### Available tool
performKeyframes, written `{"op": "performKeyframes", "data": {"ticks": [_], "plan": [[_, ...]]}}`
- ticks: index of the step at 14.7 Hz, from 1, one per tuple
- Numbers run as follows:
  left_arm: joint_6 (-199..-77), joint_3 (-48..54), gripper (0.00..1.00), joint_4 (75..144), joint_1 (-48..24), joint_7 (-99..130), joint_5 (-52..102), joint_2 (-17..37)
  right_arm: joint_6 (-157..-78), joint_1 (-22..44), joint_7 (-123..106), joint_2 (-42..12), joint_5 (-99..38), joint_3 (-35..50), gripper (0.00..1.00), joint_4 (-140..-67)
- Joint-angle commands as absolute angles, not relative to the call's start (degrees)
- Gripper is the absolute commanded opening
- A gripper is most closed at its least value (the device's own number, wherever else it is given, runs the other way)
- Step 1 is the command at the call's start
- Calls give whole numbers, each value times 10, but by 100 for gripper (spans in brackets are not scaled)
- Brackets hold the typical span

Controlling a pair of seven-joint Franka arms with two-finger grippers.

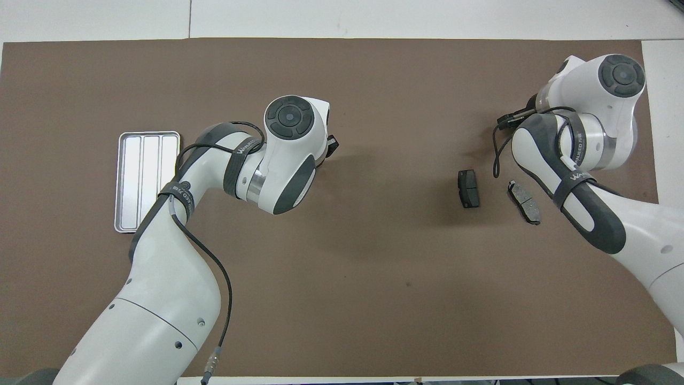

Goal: Place bearing gear from tray to pile

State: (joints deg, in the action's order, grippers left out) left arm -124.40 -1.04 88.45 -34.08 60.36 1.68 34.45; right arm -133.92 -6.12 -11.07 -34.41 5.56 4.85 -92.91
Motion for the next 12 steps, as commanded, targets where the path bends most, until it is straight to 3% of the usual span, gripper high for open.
{"op": "performKeyframes", "data": {"ticks": [1,3,4,5,6,7,9,12], "plan": [[-1256,-18,10,892,-351,623,5,347,-1351,-69,-119,-344,60,59,0,-933],[-1258,-19,12,892,-352,625,5,347,-1351,-66,-110,-345,57,59,6,-933],[-1259,-18,19,892,-352,625,5,347,-1351,-65,-103,-345,57,60,39,-933],[-1259,-19,45,894,-352,625,5,347,-1351,-65,-98,-345,57,60,81,-934],[-1253,-19,72,892,-352,625,5,346,-1351,-63,-94,-345,57,59,100,-934],[-1235,-21,100,885,-351,625,4,345,-1350,-61,-91,-344,57,59,100,-934],[-1198,-29,100,870,-342,619,-26,331,-1334,-46,-73,-334,57,58,100,-933],[-1155,-31,100,899,-279,547,-29,235,-1259,-9,-11,-300,59,58,100,-924]]}}
